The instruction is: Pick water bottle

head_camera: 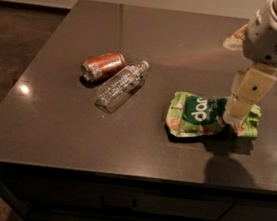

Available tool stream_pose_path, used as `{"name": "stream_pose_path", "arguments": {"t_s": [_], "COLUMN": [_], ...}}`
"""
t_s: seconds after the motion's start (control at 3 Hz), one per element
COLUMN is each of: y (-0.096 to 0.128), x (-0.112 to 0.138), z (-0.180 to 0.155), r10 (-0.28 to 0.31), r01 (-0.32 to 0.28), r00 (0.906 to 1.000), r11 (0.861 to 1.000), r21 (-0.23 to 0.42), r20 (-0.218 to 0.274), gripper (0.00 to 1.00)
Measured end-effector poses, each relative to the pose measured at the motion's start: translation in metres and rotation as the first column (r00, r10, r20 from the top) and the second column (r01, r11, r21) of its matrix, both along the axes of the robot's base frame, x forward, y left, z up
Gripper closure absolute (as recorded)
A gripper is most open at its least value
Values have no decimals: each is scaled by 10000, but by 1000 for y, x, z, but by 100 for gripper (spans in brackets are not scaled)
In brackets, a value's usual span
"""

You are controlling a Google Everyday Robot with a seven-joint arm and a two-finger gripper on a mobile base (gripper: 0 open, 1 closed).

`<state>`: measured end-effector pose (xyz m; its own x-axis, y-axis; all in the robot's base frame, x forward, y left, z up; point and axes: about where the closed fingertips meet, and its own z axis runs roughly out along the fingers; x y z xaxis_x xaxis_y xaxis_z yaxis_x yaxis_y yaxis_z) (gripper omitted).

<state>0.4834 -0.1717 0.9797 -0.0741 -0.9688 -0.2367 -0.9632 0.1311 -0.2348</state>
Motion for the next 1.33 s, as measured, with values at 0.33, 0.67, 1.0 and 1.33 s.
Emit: {"name": "stream_pose_path", "arguments": {"t_s": [0.33,0.67,1.0,1.33], "y": [49,82,120,151], "x": [46,73,103,124], "z": [-7,-15,-33,-53], "r10": [1863,3021,4518,5799], "r01": [-1860,-3005,-4474,-5753], "r00": [9822,9525,8918,8146], "r11": [9824,9528,8889,8042], "r21": [-143,-425,-987,-1496], "r20": [222,387,264,-152], "gripper": [0,0,0,0]}}
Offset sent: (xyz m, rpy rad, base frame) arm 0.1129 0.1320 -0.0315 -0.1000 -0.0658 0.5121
